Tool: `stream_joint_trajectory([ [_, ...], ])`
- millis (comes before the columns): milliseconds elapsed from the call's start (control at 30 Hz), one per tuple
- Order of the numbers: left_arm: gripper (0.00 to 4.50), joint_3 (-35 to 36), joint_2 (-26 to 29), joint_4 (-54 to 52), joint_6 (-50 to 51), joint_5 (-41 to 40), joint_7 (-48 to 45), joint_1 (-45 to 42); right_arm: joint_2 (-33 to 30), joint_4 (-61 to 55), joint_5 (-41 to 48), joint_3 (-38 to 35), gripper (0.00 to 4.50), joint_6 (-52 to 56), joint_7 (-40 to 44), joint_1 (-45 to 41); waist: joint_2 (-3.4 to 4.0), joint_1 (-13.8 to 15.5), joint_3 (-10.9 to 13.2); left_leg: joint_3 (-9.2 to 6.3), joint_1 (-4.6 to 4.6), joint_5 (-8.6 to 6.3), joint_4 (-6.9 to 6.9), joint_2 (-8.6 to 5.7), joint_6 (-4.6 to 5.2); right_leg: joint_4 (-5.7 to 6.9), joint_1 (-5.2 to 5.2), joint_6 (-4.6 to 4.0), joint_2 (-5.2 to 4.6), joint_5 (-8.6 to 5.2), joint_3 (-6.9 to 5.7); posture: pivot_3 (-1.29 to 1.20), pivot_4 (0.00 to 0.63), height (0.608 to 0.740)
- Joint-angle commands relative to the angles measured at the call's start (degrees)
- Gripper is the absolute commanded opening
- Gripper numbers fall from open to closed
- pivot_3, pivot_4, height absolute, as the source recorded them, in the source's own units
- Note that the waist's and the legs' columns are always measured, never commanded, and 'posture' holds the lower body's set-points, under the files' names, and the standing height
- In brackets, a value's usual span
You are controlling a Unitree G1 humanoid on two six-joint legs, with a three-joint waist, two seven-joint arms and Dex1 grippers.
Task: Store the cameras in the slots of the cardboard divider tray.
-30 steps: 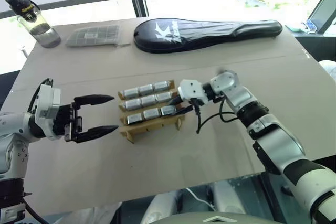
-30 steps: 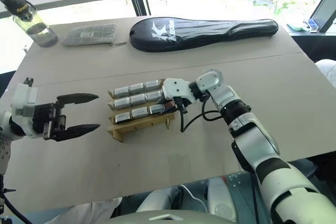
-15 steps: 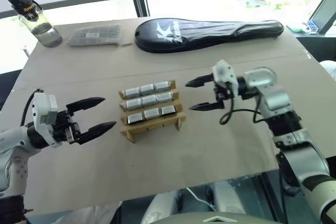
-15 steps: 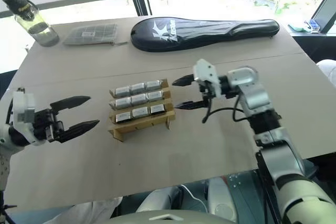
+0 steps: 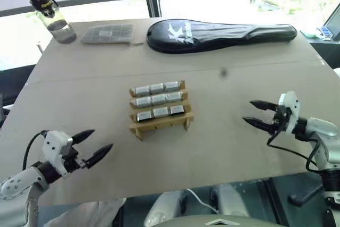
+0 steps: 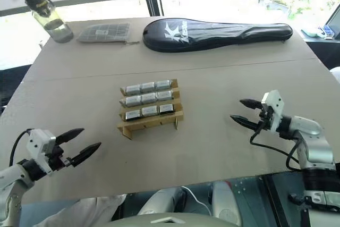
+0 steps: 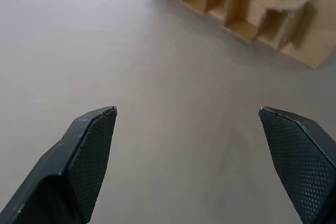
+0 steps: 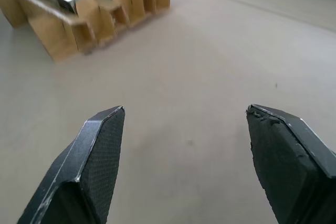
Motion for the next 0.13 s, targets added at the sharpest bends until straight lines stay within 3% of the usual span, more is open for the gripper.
stream_joint_trajectory([
  [33, 4.5, -0.43, 0.07, -3.24, 1.2, 0.33, 2.94, -0.45, -0.76, -0.49, 0.68, -1.12, 3.66, -1.93, -0.94, -0.01, 0.0, 0.02, 0.0, 0.02, 0.0, 0.0, 0.0, 0.0, 0.0, 0.0, 0.03, 0.0, 0.0, 0.0, 0.02, 0.0, 0.15, 0.74],
  [133, 4.5, -1.49, -0.34, -5.06, 2.04, -0.21, 3.93, -0.55, -0.86, 0.6, 0.69, -1.31, 3.66, -2.57, -1.74, -0.52, 0.0, 0.03, 0.0, 0.04, 0.02, 0.0, -0.01, 0.0, 0.0, -0.02, 0.08, 0.0, 0.0, 0.0, 0.05, 0.0, 0.15, 0.74],
])
